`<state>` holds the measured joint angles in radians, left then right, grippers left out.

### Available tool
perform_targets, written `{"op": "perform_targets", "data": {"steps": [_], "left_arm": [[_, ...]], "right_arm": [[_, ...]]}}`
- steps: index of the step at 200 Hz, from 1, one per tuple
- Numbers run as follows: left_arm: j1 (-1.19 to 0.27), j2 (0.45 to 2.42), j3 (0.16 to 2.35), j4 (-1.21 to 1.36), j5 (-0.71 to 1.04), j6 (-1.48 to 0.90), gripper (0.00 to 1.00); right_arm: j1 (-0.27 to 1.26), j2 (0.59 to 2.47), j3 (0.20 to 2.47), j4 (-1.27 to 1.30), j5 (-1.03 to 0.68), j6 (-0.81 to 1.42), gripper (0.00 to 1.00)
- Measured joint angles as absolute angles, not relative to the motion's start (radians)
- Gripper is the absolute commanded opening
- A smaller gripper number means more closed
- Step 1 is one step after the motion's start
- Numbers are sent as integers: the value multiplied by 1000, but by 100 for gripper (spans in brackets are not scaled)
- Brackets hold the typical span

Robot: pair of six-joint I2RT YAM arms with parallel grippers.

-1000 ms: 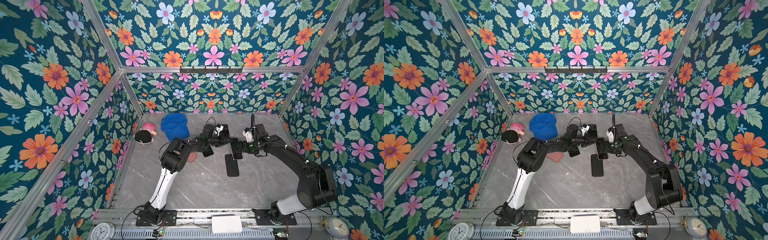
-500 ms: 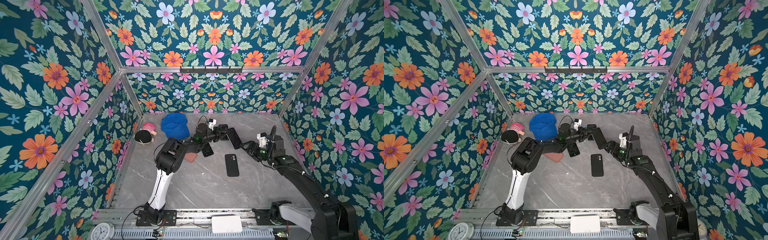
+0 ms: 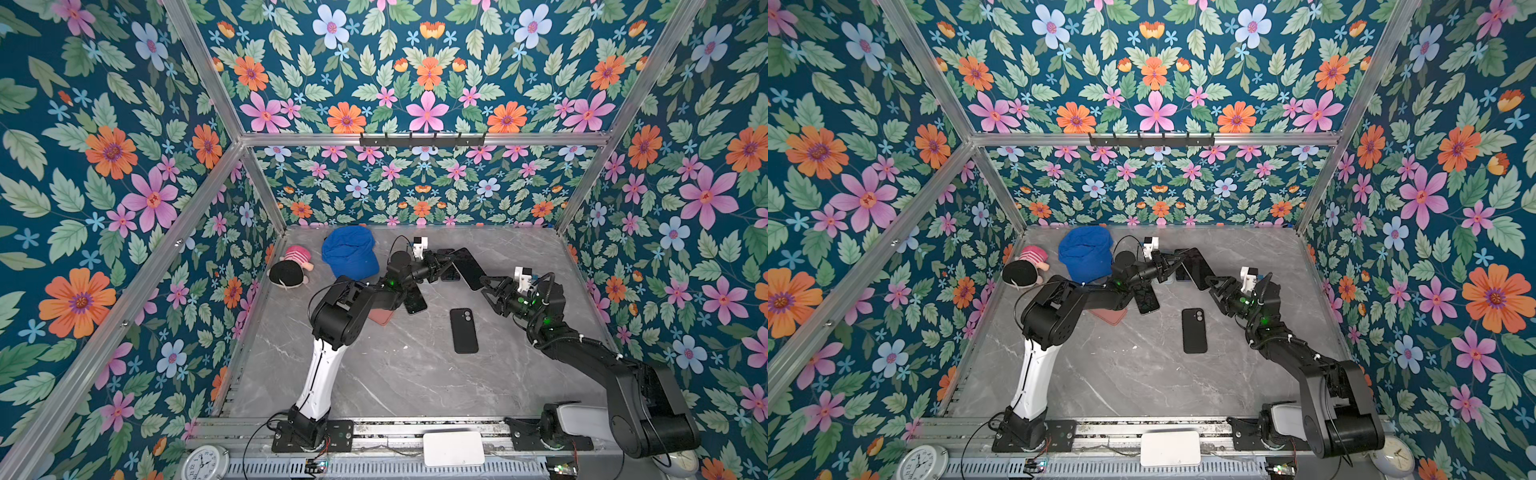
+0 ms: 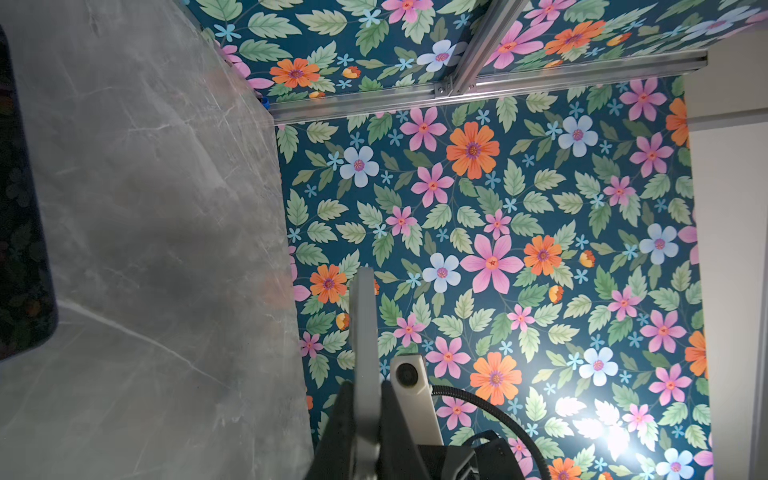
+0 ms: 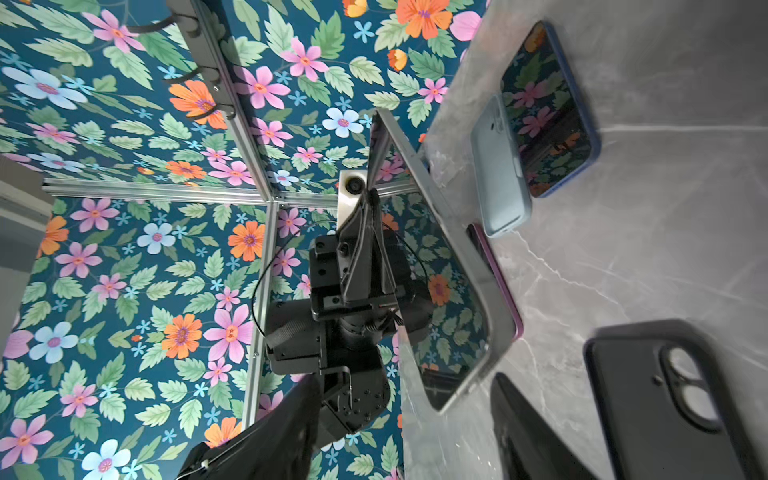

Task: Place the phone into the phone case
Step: 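Raise the held phone upright and carry it toward the right arm's side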

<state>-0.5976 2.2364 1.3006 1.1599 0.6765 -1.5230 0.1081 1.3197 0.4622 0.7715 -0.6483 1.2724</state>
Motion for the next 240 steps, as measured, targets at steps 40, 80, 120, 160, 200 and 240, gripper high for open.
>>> {"op": "perform_targets", "data": {"steps": [40,80,120,160,200,240], "left_arm": [[-598,2236,1294,1202,675,-1556,0],[-598,2237,1289,1228,675,-1572,0],[-598,2240,1283,1243,675,-1583,0],[-598,2242,1283,1260,671,-1598,0],[-598,2242,1272,1279,667,-1609,1],[-599,2231,1254,1276,661,-1609,23]], "right_arm": [[107,1386,457,888,-648,1309,48],[105,1427,461,946,-648,1321,39],[103,1454,469,994,-651,1332,30],[101,1455,470,1010,-651,1335,21],[99,1441,466,1000,-651,1336,14],[98,1423,471,992,-659,1335,8]]}}
